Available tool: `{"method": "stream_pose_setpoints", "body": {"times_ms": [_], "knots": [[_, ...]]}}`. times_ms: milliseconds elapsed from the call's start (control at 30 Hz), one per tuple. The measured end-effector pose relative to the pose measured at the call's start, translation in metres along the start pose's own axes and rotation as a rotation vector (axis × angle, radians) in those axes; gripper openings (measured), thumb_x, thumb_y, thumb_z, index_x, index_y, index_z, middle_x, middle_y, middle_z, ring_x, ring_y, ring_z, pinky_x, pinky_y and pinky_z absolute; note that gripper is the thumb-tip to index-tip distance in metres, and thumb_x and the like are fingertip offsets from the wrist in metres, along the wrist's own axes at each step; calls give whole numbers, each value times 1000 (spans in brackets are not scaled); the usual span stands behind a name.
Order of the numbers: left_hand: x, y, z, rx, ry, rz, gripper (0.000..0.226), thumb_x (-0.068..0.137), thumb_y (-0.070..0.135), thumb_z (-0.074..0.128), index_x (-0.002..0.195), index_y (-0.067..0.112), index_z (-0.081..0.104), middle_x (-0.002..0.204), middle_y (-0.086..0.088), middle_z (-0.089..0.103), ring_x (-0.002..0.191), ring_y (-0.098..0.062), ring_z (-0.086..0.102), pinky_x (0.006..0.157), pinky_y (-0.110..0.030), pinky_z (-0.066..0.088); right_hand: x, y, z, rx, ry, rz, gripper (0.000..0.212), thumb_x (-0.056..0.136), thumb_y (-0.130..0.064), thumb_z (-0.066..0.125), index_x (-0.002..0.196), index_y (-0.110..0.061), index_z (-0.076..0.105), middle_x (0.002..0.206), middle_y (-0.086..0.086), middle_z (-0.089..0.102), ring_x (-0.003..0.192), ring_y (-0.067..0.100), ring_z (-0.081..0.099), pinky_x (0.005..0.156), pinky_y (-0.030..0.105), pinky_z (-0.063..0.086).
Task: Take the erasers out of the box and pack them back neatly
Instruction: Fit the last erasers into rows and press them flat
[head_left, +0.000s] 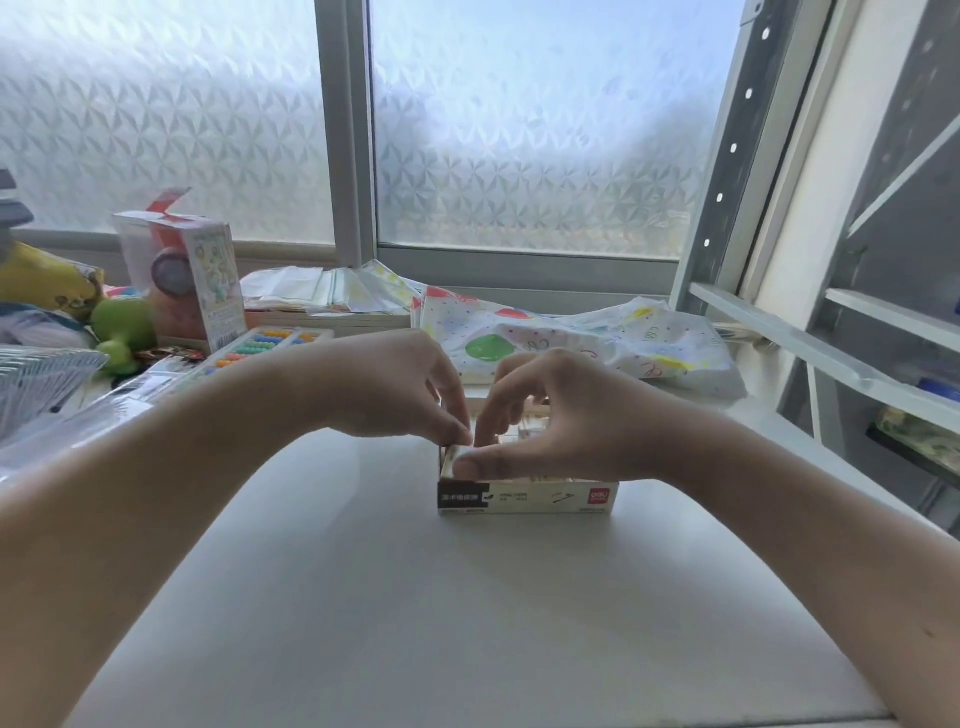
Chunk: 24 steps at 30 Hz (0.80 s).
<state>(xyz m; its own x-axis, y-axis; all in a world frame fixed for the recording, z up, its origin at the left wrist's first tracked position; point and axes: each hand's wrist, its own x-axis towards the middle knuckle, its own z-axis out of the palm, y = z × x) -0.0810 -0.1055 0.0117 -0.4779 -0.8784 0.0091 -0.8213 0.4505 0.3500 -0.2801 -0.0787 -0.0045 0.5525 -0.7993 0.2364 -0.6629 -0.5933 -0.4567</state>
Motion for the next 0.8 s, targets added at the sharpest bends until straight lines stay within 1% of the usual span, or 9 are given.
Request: {"method": "stream_pose_setpoints", "body": {"times_ms": [133, 233, 367, 500, 567, 633, 667, 733, 800], "knots": [[0, 0, 1, -24, -13, -32, 7, 78, 45, 77, 82, 39, 80, 106, 13, 71, 103, -7, 65, 100, -38, 50, 1, -1, 3, 7, -33, -10, 28, 75, -57, 83, 85, -32, 80, 84, -14, 67, 88, 2, 62, 84, 27, 51], [-2, 0, 1, -26, -24, -49, 7, 77, 46, 77, 82, 42, 80, 105, 12, 73, 102, -7, 66, 98, -39, 51, 1, 0, 5, 18, -76, -9, 30, 72, -58, 83, 89, -34, 80, 87, -13, 69, 89, -1, 61, 86, 27, 52], [-2, 0, 0, -47, -34, -59, 12, 76, 46, 79, 81, 36, 81, 108, 0, 74, 104, -16, 67, 99, -44, 52, 4, 3, 4, 76, -69, 44, 35, 65, -61, 86, 89, -36, 78, 90, -12, 73, 85, -2, 63, 83, 29, 53], [-3, 1, -1, -52, -49, -65, 24, 72, 55, 77, 82, 35, 81, 113, -7, 73, 108, -24, 66, 99, -47, 50, 5, 5, 3, 222, -69, 48, 28, 69, -35, 94, 84, -23, 74, 79, -15, 72, 74, -6, 63, 72, 14, 47], [-3, 1, -1, -37, -55, -66, 28, 74, 56, 75, 84, 31, 81, 113, -7, 72, 108, -25, 66, 98, -47, 49, 3, 5, -4, 363, -35, 3, 22, 74, -23, 93, 82, -18, 73, 77, -10, 74, 70, -2, 66, 70, 11, 48], [-2, -1, -2, -13, -52, -75, 29, 81, 55, 71, 90, 29, 81, 108, -1, 73, 104, -21, 66, 97, -42, 51, 2, 8, -14, 487, 64, 20, 25, 73, -25, 92, 85, -15, 73, 86, 0, 80, 78, 14, 75, 79, 23, 55], [-3, -1, -3, 5, -53, -84, 32, 84, 57, 68, 95, 30, 81, 108, 5, 73, 104, -17, 66, 97, -38, 50, 2, 11, -19, 476, 129, 45, 28, 71, -30, 92, 88, -15, 74, 91, 3, 81, 85, 21, 77, 85, 32, 58], [-5, 0, -5, 50, -65, -99, 36, 86, 61, 63, 104, 34, 79, 115, 14, 70, 109, -10, 63, 102, -36, 47, 2, 22, -26, 351, 211, 106, 28, 73, -33, 90, 92, -18, 75, 91, 0, 82, 89, 17, 78, 83, 26, 59], [-7, 1, -6, 85, -86, -97, 35, 85, 63, 63, 105, 39, 78, 118, 20, 68, 112, -6, 61, 102, -33, 44, 2, 33, -29, 279, 190, 167, 21, 78, -30, 89, 93, -19, 77, 87, -6, 82, 84, 7, 77, 75, 15, 58]]}}
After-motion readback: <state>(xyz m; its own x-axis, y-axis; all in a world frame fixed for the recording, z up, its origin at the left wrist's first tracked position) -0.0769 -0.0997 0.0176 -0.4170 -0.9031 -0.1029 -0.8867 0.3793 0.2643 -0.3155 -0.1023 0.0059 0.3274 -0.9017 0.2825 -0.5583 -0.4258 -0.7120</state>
